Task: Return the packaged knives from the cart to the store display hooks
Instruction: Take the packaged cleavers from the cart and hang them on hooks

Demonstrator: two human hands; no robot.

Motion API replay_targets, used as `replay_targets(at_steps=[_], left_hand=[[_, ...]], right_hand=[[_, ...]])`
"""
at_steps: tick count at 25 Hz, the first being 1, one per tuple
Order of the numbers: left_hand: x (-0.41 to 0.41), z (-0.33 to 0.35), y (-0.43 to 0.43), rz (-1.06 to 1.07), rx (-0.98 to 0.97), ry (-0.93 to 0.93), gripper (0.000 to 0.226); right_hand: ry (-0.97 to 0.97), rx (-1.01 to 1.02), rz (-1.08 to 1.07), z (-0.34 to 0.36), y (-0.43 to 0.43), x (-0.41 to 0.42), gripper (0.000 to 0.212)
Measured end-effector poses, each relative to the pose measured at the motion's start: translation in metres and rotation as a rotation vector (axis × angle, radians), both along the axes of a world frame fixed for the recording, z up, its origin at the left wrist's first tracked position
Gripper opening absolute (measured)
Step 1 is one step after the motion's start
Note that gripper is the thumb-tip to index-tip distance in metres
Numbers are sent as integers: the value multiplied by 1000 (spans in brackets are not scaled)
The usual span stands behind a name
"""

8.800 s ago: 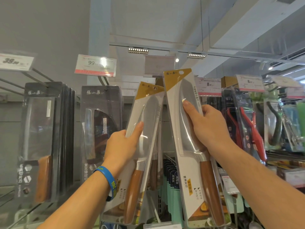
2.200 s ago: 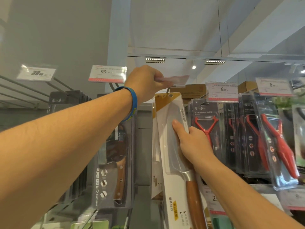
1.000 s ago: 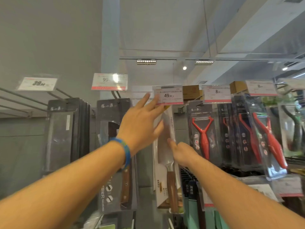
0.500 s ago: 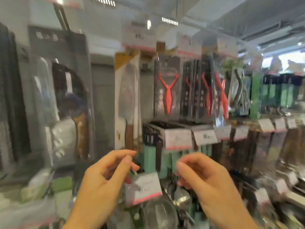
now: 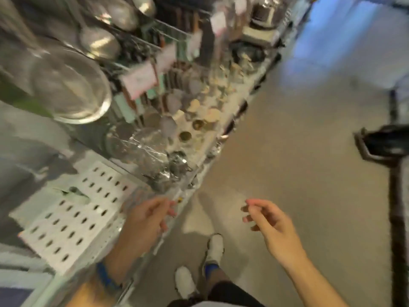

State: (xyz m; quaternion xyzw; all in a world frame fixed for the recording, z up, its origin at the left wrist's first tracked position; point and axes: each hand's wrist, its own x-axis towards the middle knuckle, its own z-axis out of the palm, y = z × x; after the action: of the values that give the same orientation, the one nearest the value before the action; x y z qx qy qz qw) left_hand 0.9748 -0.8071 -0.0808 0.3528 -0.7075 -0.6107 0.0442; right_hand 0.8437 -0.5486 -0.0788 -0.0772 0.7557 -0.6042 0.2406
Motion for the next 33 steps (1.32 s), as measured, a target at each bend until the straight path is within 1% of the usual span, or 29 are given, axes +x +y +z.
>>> replay_targets(at_steps=[3, 5, 9, 12, 15, 17, 21, 25, 28, 31, 33], left_hand=[[-10, -44, 34, -138, 37, -137, 20], [-21, -58, 60, -231, 36, -220, 20], [-61, -58, 124, -419, 19, -217, 21], [-92, -51, 195, -537, -26, -197, 21], [-115, -48, 280, -595, -20, -196, 23], [-129, -50, 339, -643, -37, -217, 24], [-155, -47, 463, -826, -74, -228, 24], [-171, -39, 560, -998, -68, -219, 24], [-179, -39, 606, -1167, -86, -249, 26], [-197, -49, 640, -1308, -103, -290, 28], [-215, -58, 669, -1402, -101, -302, 28]], right_hand=[[-162, 54, -214, -40, 72, 24, 13], [-218, 56, -345, -54, 123, 42, 14], [-286, 27, -552, -73, 213, 76, 17], [-330, -13, -638, -85, 276, 96, 17], [-346, -57, -733, -88, 352, 107, 16], [-317, -97, -785, -87, 404, 112, 15], [-248, -96, -909, -78, 497, 125, 14], [-231, -118, -1044, -69, 553, 141, 15], [-217, -79, -1103, -69, 578, 151, 16], [-268, -30, -1213, -80, 594, 163, 16], [-338, -23, -1330, -90, 600, 169, 16]])
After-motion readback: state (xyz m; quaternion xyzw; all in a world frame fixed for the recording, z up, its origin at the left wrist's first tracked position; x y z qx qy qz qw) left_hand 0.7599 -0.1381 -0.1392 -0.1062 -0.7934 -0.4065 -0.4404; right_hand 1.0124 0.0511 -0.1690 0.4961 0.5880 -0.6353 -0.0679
